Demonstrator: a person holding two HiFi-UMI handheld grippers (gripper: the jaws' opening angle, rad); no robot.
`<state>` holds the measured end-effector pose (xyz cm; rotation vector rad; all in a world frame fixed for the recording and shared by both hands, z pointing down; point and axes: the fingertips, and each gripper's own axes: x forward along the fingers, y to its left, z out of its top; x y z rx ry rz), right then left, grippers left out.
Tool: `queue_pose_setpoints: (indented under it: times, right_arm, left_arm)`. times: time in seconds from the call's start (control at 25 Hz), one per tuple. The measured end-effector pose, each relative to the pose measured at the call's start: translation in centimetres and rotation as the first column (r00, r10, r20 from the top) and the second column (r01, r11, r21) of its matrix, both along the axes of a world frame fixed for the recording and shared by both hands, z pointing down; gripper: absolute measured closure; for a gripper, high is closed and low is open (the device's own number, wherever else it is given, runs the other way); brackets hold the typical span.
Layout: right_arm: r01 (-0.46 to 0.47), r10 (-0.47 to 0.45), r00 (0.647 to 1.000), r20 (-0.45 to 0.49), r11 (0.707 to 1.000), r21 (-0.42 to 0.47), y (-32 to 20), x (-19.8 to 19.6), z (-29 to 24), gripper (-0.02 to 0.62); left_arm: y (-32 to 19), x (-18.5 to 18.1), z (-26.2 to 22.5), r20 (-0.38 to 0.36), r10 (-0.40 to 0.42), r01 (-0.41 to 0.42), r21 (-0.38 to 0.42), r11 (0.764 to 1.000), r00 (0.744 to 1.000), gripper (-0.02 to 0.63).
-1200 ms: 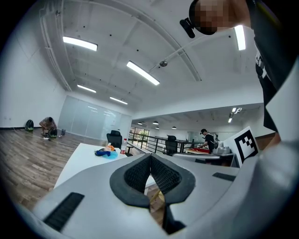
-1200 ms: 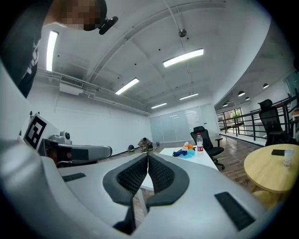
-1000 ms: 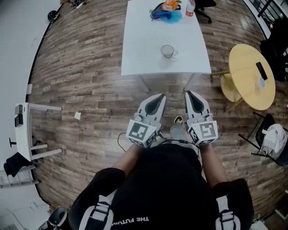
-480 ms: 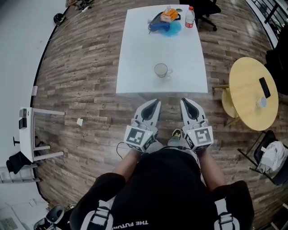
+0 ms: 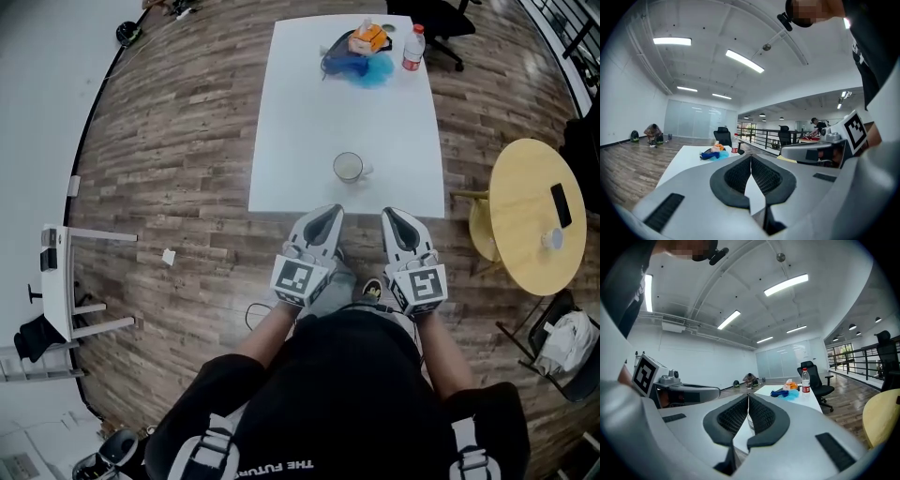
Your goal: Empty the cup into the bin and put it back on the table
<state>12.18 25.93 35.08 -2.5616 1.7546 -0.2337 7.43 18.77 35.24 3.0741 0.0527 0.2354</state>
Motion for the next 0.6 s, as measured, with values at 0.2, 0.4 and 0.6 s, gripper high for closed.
queue_pose_setpoints:
  times: [0.2, 0.4, 0.6]
  right_arm:
    - [-0.018, 0.019, 1.0, 0.01, 0.994, -0.106, -4.1, 2.8, 3.0, 0.578]
    - [-0.048, 0.053, 0.998, 0.023, 0.981, -0.189, -6.8, 4.9, 5.3, 0.578]
    - [-0.075, 0.086, 0.996, 0.03, 0.961, -0.265, -7.9, 7.0, 8.2, 0.578]
  left_arm:
    - [-3.2, 3.3, 4.8, 0.02, 0.229, -0.228, -0.037, 0.973, 0.973, 0.234]
    - [-6.6, 6.1, 11.1, 0.121, 0.35, -0.357, 0.034, 0.934, 0.929, 0.225]
    - [-8.7, 9.3, 16.6, 0.169, 0.433, -0.445, 0.04, 0.895, 0.886, 0.218]
